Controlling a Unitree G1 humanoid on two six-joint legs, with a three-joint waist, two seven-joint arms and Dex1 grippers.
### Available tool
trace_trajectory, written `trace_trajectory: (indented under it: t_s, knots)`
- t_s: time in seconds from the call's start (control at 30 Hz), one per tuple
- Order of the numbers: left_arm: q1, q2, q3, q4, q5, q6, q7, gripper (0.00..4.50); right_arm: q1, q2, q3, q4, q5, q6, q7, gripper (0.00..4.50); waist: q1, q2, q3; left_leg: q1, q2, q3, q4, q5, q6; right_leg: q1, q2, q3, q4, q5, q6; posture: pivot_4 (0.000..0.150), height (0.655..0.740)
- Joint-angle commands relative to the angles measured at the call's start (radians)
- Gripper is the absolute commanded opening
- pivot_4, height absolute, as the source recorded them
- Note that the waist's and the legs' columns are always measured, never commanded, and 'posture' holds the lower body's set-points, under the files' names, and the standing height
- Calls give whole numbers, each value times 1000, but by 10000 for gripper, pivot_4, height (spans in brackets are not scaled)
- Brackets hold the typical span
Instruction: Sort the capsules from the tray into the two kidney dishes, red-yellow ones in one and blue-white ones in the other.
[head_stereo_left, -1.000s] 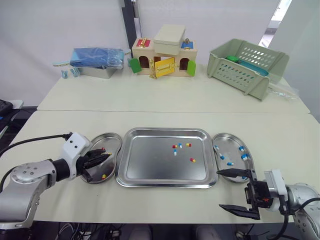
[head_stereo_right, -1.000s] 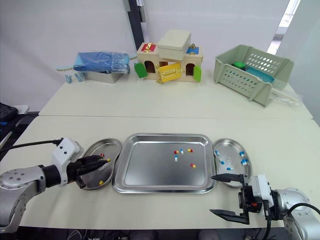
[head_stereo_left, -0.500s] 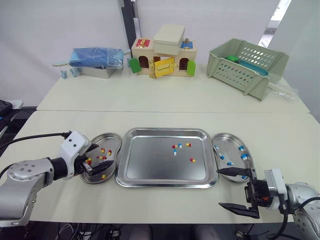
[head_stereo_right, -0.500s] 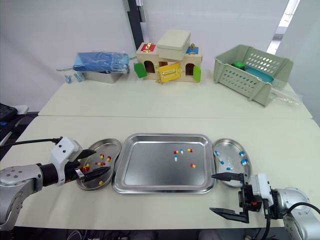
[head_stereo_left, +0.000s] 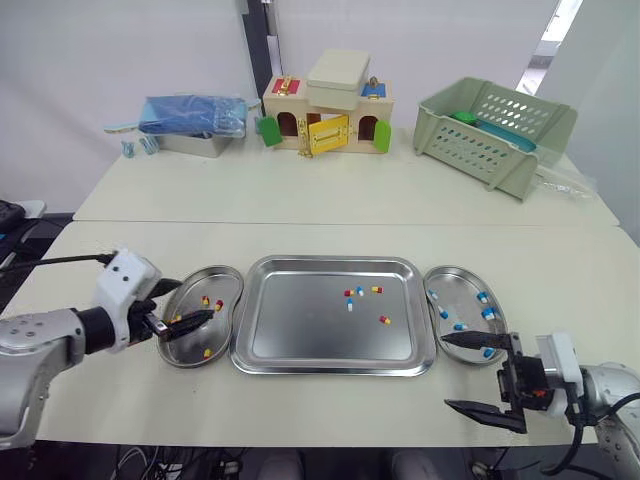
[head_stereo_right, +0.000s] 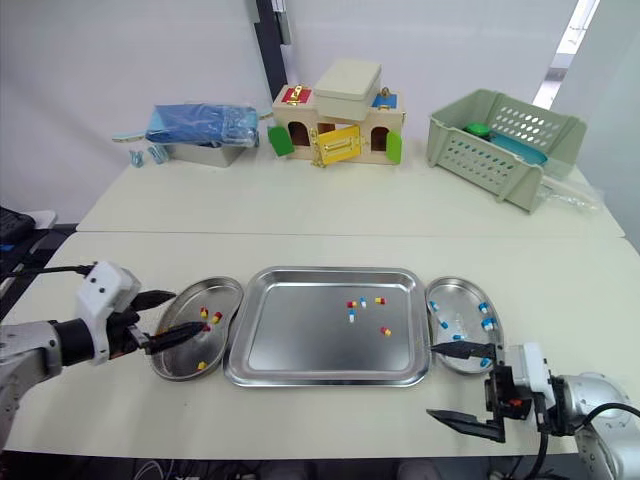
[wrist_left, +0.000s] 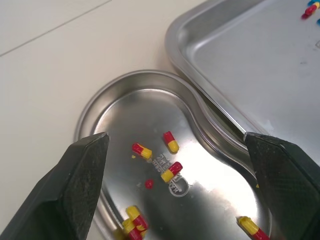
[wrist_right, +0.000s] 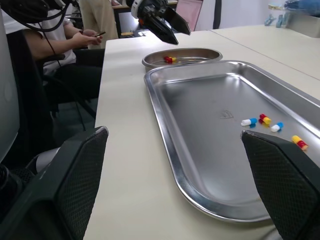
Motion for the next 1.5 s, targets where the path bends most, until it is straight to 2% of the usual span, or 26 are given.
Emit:
trace_trajectory:
  t_s: [0.03,0.2,0.43,0.6,0.87,1.33,1.5]
  knots:
    - [24,54,155,-3,-34,28,-30,44680,4,-69,-118,-1,33,49,-21,45000,0,0,0,0,0,0,0,0,0,0,0,0,0,0,0,1500,7400]
    - [149,113,285,102,51,-33,-74,44680,20,-243,-212,80,-25,215,-54,45000,-3,0,0,1,0,1,-1,0,0,-1,0,1,0,0,0,1500,7400]
    - [259,164,378,316,152,-179,-126,44680,-98,-316,-285,287,-35,280,-77,45000,-4,-1,0,0,0,2,-1,0,0,-1,0,1,0,0,0,1500,7400]
    - [273,176,383,418,184,-250,-143,44680,-193,-342,-250,457,-113,197,-44,45000,-4,-1,0,0,0,2,-1,0,0,-2,0,1,0,0,0,1500,7400]
    - [324,136,404,400,179,-255,-146,44680,-275,-333,-216,543,-153,160,-15,45000,-7,0,0,0,0,2,-2,0,0,-2,0,1,0,0,0,1500,7400]
    - [351,80,379,368,168,-267,-126,44680,-320,-327,-207,577,-162,133,15,45000,-12,0,0,0,0,2,-1,0,0,-2,0,1,0,0,0,1500,7400]
    - [335,79,355,354,165,-271,-131,44680,-287,-317,-227,553,-142,120,46,45000,-11,0,0,0,0,2,-1,0,0,-2,0,1,0,0,0,1500,7400]
